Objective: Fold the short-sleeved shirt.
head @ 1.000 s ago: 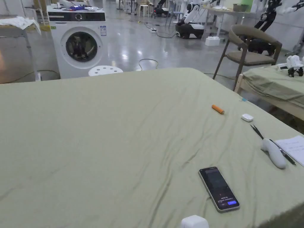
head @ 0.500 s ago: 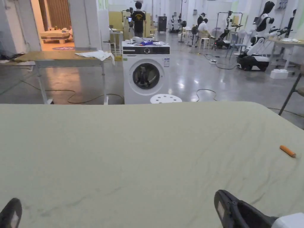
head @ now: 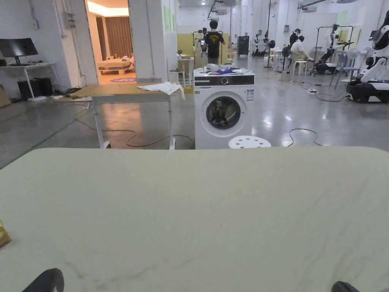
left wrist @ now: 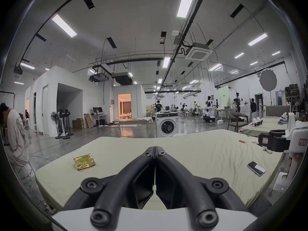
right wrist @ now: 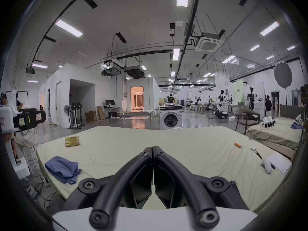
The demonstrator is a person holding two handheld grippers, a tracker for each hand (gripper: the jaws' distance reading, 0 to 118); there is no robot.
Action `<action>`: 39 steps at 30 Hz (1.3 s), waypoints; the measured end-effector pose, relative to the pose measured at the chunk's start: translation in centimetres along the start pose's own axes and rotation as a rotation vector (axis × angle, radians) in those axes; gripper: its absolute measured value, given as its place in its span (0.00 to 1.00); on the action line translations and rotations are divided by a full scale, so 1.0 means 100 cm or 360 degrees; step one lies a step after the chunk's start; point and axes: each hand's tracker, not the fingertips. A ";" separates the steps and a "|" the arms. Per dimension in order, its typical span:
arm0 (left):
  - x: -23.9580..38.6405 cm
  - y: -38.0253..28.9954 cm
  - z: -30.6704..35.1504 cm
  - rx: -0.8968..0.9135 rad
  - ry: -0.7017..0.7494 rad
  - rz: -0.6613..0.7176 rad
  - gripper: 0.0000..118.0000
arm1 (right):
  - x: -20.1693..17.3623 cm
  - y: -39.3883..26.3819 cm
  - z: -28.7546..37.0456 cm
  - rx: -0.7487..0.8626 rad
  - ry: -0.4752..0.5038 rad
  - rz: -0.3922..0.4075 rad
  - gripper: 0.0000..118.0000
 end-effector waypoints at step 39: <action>-0.014 -0.008 -0.002 -0.0022 0.0056 0.0039 1.00 | 0.011 0.008 -0.001 -0.0001 -0.0053 -0.0069 1.00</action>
